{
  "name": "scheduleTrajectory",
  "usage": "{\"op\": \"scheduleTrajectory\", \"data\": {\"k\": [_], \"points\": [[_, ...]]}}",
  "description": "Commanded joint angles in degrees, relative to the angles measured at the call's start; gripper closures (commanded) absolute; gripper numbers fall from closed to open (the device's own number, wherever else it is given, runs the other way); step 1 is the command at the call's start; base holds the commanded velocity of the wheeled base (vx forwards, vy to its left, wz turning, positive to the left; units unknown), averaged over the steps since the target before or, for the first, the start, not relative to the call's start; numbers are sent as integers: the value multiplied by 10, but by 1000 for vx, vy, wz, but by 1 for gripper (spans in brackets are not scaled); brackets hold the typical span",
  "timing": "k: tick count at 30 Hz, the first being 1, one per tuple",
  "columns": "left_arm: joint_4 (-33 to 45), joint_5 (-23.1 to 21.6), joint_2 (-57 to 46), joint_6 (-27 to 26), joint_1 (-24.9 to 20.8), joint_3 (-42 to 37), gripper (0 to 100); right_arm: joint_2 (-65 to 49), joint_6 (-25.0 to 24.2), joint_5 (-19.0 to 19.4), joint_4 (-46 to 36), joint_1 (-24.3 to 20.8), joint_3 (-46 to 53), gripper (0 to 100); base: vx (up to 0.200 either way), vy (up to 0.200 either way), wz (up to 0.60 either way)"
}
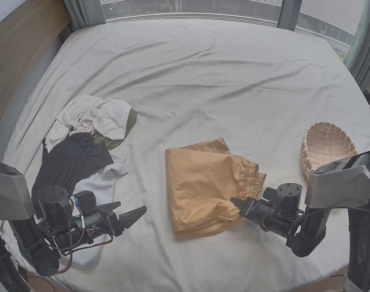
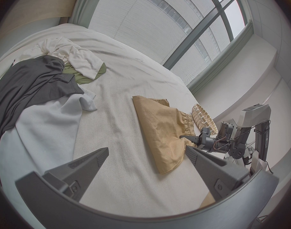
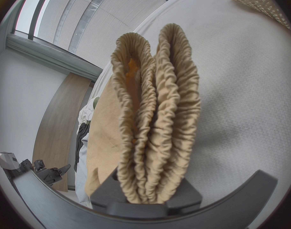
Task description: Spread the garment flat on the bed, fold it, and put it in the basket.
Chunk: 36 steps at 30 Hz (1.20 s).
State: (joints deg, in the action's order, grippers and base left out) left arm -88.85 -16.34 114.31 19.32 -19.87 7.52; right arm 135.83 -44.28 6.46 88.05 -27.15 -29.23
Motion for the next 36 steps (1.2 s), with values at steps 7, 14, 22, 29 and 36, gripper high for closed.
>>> {"op": "scheduleTrajectory", "data": {"k": [7,14,22,29,36], "points": [[0,2,-13,1,1,-3,0,-69,2,7,3,-22,26,100,0,0,0],[0,3,-26,1,1,-10,0,-166,9,16,2,-63,44,100,0,0,0],[0,2,-80,0,1,-21,0,-261,47,25,1,-77,44,100,0,0,0],[0,0,-135,-33,14,-14,0,-346,94,80,2,-72,112,100,0,0,0],[0,-32,-159,-36,49,1,0,-385,115,133,1,-48,140,100,0,0,0]]}}
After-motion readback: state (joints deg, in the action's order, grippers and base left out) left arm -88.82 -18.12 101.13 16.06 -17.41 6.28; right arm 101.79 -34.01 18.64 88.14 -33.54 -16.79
